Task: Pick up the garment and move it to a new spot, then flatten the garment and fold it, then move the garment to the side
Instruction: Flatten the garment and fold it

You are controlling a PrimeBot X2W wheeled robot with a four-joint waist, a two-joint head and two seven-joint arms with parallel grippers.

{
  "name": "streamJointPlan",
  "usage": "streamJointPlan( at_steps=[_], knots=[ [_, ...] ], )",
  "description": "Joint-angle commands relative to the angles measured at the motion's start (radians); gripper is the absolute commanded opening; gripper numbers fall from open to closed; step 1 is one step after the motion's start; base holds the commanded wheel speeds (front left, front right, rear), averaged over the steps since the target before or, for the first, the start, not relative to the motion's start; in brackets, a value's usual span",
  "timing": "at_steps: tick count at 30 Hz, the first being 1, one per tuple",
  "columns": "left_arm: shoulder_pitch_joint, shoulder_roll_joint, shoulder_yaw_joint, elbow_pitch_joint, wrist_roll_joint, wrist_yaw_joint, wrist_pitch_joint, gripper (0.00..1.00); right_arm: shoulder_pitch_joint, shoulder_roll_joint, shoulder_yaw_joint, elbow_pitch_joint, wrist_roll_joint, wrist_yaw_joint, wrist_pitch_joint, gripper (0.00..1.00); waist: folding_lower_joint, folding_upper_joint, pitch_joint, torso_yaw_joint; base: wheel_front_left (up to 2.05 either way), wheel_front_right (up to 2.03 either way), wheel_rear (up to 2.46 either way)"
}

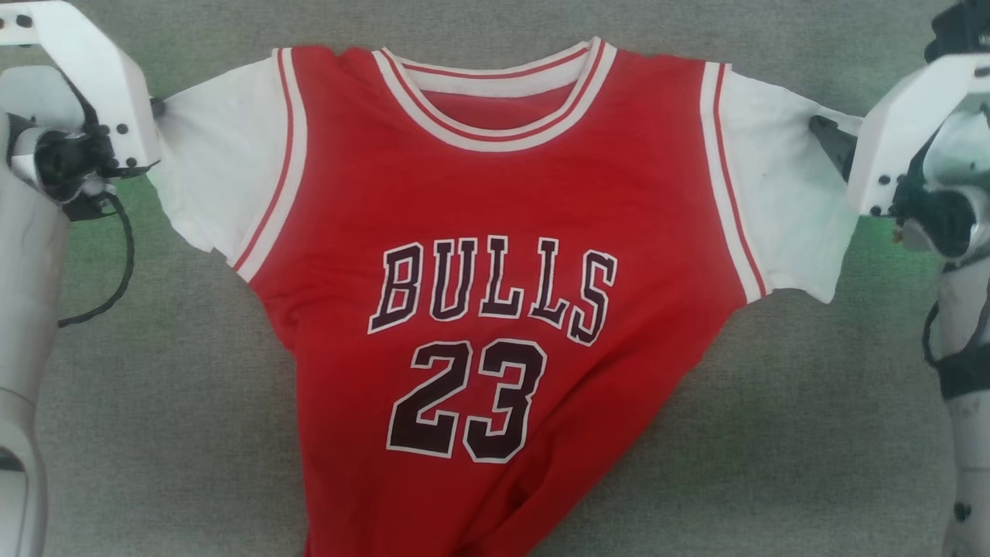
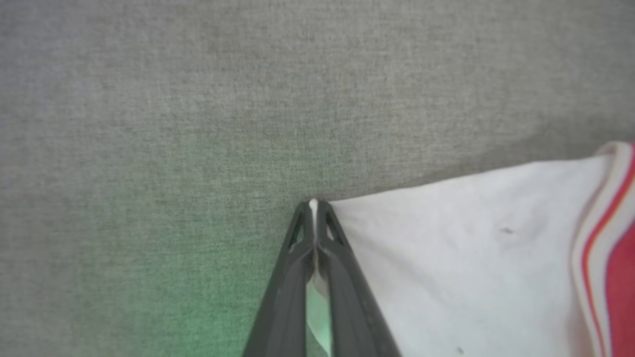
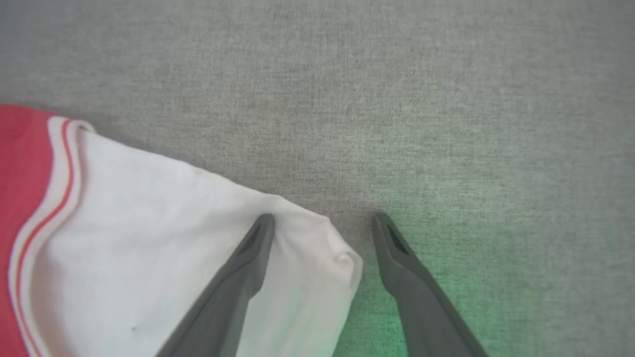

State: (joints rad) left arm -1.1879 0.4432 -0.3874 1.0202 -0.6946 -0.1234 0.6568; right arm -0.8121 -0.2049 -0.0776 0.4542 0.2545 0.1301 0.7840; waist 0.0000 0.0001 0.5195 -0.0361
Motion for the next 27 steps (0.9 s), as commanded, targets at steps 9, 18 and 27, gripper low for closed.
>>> streamJointPlan(
  at_steps=[9,18,27],
  knots=[
    [0.017,-0.044,-0.051,0.037,-0.024,-0.011,-0.038,0.00,-0.013,0.031,-0.026,0.090,-0.073,0.001,0.189,0.00,0.0000,-0.0001,-0.027,0.013,0.00,0.00,0.00],
    [-0.020,-0.018,-0.085,0.019,-0.037,-0.008,-0.078,0.00,-0.085,0.073,-0.101,0.056,-0.087,0.001,0.127,0.00,0.0000,-0.0001,-0.085,0.017,0.00,0.00,0.00],
    [-0.055,0.014,-0.130,-0.030,-0.055,-0.007,-0.105,0.00,-0.121,0.084,-0.069,0.035,-0.069,0.001,0.027,0.00,0.0000,-0.0001,-0.170,0.024,0.00,0.00,0.00]
  ],
)
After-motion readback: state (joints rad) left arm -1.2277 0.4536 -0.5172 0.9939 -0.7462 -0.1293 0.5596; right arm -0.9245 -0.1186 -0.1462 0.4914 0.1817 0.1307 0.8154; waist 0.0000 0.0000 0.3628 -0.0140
